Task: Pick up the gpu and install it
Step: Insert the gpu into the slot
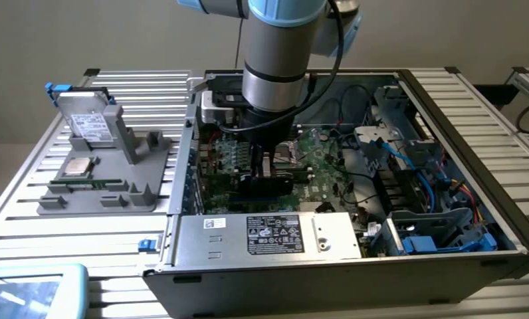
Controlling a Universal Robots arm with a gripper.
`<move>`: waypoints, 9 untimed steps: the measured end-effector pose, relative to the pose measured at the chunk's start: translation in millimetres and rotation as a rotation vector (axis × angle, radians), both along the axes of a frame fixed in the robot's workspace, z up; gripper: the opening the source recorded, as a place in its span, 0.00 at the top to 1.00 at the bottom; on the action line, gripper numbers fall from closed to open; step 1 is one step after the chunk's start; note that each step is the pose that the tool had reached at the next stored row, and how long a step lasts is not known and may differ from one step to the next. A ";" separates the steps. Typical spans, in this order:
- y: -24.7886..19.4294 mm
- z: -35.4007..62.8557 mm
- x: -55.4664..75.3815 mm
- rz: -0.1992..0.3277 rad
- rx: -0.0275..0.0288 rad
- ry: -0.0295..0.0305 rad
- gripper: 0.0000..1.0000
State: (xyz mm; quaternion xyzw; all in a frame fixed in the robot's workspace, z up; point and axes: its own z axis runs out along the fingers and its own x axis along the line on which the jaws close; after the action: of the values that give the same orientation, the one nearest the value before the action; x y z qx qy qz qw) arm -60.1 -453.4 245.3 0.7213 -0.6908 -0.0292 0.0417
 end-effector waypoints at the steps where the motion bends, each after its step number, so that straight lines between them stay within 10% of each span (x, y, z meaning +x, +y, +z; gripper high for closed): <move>1: 0.0 0.0 0.1 0.000 0.0000 -0.0002 0.73; 9: 0.0 0.0 0.4 0.007 0.0000 -0.0044 0.73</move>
State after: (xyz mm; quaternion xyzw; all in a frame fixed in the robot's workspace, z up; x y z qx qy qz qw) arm -59.7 -453.4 245.3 0.7238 -0.6883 -0.0275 0.0403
